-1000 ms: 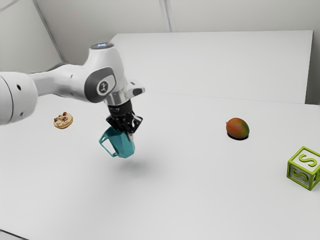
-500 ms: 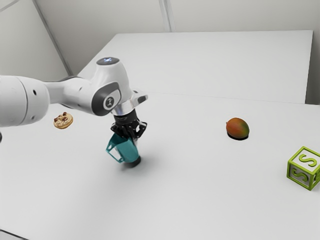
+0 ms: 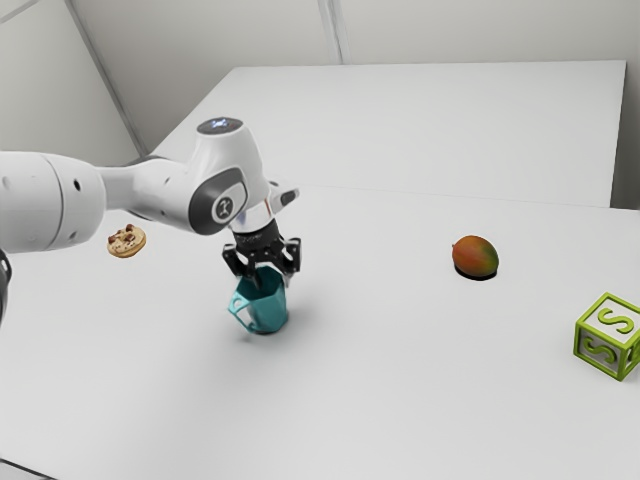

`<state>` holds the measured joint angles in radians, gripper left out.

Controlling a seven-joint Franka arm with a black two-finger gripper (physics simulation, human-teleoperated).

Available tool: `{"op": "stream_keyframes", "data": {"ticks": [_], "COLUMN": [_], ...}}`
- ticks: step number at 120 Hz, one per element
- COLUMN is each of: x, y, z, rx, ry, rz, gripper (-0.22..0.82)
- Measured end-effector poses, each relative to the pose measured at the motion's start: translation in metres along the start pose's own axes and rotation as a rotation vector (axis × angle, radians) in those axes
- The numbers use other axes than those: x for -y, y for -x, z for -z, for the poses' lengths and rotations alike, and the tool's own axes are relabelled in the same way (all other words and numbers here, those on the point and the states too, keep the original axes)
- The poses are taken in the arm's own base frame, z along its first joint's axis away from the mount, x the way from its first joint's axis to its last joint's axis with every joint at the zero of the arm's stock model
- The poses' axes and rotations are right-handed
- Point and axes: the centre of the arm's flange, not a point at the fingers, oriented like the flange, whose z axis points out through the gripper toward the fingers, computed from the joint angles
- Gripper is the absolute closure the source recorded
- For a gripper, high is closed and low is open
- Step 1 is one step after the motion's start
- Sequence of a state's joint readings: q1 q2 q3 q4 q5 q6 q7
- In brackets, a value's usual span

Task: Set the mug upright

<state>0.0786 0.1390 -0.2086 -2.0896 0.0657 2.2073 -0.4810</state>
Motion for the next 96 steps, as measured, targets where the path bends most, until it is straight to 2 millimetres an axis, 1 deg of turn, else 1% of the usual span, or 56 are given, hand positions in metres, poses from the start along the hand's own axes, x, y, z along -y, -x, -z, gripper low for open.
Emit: {"op": "stream_keyframes", "data": {"ticks": [8,17,32,39,53,63,69,86,96], "x": [0.0,0.0,-0.006,-0.009,-0.017,-0.02,-0.022,-0.019,-0.014], "y": [0.0,0.001,0.009,0.013,0.009,0.005,0.001,-0.006,-0.009], "z": [0.007,0.018,0.04,0.053,0.09,0.109,0.127,0.175,0.197], "rx": [-0.01,-0.032,-0.063,-0.077,-0.103,-0.116,-0.128,-0.148,-0.149], "ry": [0.002,-0.001,-0.005,-0.006,-0.004,-0.003,0.0,-0.002,-0.009], "rz": [0.005,0.003,-0.011,-0.018,-0.032,-0.064,-0.085,-0.127,-0.144], "gripper": [0.26,0.18,0.1,0.08,0.04,0.03,0.02,0.01,0.01]}}
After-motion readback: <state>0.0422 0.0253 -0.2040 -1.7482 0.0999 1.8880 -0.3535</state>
